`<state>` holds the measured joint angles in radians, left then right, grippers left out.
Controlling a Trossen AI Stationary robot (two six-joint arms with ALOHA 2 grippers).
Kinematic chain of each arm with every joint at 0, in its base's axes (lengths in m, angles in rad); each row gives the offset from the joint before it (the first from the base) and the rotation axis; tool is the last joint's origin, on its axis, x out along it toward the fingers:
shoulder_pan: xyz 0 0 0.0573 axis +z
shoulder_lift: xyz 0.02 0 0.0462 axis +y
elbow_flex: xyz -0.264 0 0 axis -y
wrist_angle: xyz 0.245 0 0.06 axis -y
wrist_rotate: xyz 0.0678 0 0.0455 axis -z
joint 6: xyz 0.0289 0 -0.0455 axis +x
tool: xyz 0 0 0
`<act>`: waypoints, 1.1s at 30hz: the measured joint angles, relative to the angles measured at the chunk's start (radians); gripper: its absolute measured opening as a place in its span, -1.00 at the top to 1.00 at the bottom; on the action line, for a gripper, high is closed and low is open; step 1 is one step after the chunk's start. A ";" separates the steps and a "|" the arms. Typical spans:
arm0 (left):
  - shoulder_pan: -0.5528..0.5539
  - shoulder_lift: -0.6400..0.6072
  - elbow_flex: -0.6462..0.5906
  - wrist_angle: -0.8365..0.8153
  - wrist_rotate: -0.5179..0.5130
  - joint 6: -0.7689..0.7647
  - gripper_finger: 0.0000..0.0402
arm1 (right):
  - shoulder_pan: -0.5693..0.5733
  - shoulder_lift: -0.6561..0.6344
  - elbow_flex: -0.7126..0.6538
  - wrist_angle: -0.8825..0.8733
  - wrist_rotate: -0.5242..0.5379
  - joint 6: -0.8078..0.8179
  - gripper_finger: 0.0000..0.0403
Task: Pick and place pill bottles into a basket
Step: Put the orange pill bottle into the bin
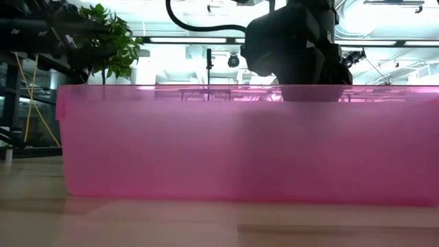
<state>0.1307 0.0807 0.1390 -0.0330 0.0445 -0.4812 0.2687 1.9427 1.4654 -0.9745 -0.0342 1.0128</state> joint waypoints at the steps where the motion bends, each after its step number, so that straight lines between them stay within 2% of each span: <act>1: 0.000 0.000 0.000 0.000 0.000 0.000 -0.26 | 0.000 0.000 0.009 -0.015 0.003 -0.005 -0.38; 10: 0.000 0.000 0.000 0.000 0.000 0.000 -0.26 | 0.000 -0.003 0.191 -0.184 0.075 -0.060 -0.38; 20: 0.000 0.000 0.000 0.000 -0.002 0.001 -0.26 | -0.055 -0.005 0.459 -0.286 0.318 -0.220 -0.39; 33: 0.000 0.000 0.000 0.009 -0.003 0.000 -0.26 | -0.278 0.002 0.482 -0.276 0.235 -0.350 -0.39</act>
<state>0.1307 0.0807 0.1391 -0.0242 0.0418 -0.4810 -0.0090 1.9450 1.9476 -1.2508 0.2007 0.6631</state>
